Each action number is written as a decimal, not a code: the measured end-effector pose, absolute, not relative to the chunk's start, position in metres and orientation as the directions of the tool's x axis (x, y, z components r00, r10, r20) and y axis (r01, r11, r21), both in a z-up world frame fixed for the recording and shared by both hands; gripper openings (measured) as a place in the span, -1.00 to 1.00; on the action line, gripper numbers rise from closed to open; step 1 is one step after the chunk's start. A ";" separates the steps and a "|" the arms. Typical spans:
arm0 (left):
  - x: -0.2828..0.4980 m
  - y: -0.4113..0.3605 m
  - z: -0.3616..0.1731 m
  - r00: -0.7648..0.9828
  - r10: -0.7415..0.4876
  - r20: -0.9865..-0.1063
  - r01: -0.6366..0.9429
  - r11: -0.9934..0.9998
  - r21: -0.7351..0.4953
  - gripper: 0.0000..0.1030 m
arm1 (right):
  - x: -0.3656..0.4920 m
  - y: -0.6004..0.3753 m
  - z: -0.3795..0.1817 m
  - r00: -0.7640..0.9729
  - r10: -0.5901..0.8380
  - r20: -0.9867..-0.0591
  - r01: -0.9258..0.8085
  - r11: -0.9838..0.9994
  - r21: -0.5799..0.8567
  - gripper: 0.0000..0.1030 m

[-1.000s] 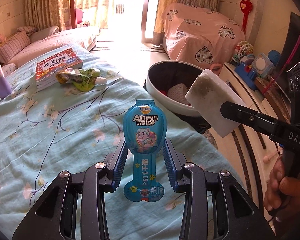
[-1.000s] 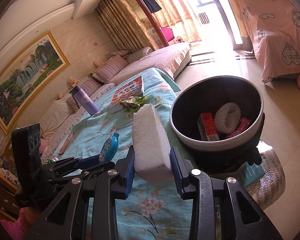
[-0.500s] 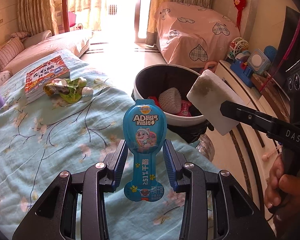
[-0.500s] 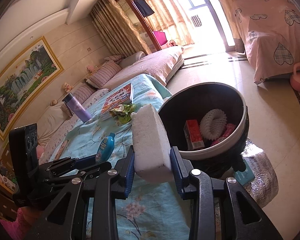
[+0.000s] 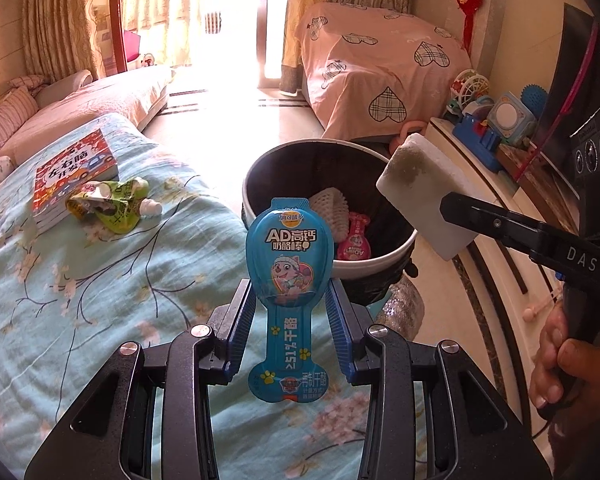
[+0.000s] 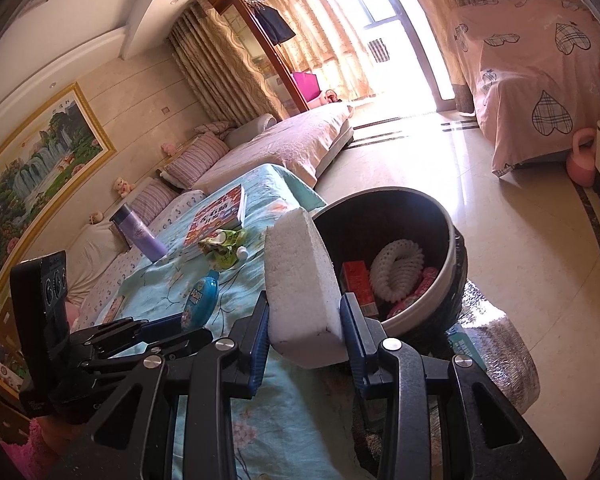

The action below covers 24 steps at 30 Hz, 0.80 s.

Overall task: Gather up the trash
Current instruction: 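Carry the candy toy and foam block over the bin and open both tools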

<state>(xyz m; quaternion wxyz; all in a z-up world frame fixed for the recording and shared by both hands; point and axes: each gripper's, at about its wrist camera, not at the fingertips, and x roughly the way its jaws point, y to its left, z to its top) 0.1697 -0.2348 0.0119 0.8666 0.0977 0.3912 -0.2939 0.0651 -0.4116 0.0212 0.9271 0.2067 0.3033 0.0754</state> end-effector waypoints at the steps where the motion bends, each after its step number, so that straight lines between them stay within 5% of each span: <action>1: 0.170 -0.236 0.012 0.520 -0.434 -0.736 0.587 0.807 -0.061 -0.31 | 0.066 -0.412 0.022 0.805 0.264 -0.532 -0.013 0.903 0.429 -0.34; 24: 0.230 -0.290 0.002 0.470 -0.423 -0.775 0.591 0.802 -0.079 -0.32 | 0.122 -0.439 0.012 0.757 0.204 -0.621 0.045 0.932 0.361 -0.33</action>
